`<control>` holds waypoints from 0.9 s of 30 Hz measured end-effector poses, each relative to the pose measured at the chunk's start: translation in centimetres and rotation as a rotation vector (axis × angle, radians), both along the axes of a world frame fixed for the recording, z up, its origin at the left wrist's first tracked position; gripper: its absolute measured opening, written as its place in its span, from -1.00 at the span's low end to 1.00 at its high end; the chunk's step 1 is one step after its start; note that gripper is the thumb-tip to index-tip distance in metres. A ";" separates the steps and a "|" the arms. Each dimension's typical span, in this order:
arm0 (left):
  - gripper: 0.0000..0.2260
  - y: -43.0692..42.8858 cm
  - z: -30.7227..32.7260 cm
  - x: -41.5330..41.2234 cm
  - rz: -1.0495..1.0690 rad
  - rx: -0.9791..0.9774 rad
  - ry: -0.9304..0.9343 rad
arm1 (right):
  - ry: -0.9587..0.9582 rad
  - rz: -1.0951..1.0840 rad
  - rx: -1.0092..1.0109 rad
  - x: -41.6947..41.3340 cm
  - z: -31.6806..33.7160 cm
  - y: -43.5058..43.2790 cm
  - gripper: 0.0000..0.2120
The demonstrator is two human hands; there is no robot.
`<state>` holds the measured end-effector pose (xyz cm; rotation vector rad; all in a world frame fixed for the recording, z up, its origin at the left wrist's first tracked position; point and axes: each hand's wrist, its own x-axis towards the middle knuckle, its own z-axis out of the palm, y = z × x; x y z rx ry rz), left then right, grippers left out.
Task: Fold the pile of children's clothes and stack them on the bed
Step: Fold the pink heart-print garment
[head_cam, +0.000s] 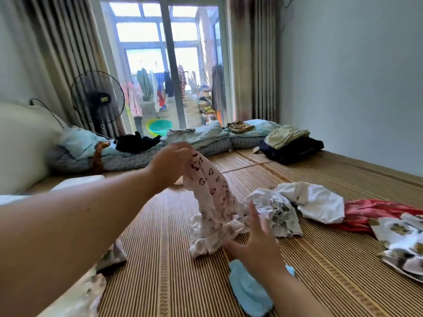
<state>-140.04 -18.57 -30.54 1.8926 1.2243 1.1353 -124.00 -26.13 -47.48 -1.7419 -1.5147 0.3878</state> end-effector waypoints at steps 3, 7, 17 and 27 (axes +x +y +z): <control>-0.70 -3.6 4.7 -2.9 -0.096 -0.025 -0.102 | 0.011 -0.065 0.073 -1.8 2.3 -0.7 0.00; -0.67 -7.6 8.1 -7.5 -0.091 -0.054 -0.176 | 0.288 0.119 0.044 -4.4 2.8 -2.3 -0.85; -0.87 -15.0 7.0 -15.9 0.121 -0.225 -0.230 | 0.824 1.033 -0.415 -14.7 6.0 -14.0 -0.24; -0.71 -17.2 3.0 -20.5 0.322 0.084 0.734 | 0.614 0.591 -0.155 -18.4 12.2 -15.3 -0.83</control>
